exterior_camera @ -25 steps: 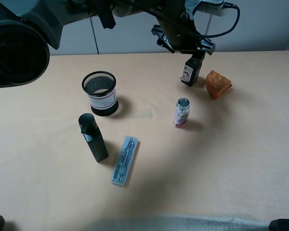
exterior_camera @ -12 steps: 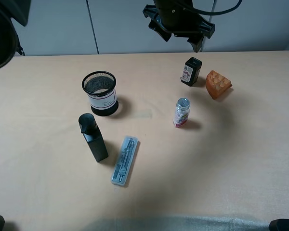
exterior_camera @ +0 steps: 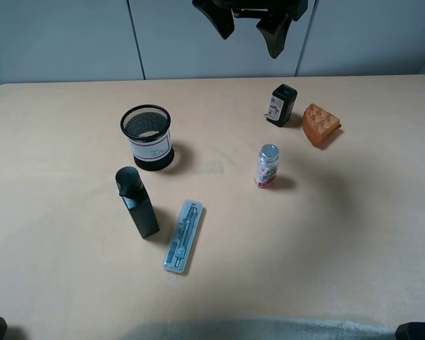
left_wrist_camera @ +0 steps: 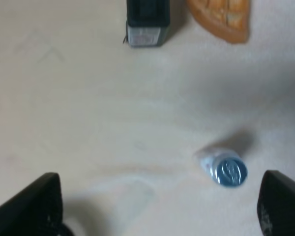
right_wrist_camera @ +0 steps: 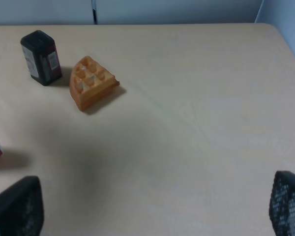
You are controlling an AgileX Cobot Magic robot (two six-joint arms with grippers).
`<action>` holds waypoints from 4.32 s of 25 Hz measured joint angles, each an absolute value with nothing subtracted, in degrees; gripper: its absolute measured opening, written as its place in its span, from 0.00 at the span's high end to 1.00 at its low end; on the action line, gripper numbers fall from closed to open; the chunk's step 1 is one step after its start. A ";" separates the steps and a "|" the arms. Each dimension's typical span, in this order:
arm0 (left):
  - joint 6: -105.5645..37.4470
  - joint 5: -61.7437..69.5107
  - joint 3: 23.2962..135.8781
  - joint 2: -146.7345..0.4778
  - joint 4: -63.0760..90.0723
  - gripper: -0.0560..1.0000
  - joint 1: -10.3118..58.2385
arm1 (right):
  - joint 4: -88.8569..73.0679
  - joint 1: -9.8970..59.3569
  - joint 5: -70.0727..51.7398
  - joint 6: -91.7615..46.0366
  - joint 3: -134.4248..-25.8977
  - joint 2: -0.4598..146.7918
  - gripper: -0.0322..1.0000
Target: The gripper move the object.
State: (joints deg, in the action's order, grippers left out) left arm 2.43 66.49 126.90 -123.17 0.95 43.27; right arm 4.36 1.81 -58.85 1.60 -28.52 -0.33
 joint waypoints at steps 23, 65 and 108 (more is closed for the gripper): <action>-3.37 66.72 105.20 -93.56 0.92 0.20 43.27 | 4.30 1.81 -58.85 1.60 -28.52 -0.33 0.30; -3.89 66.55 48.96 -14.45 -6.46 0.20 25.92 | 4.30 1.81 -58.85 1.60 -28.52 -0.33 0.30; 0.00 60.05 27.99 0.26 -4.66 0.20 6.78 | 4.30 1.81 -58.85 1.60 -28.52 -0.33 0.30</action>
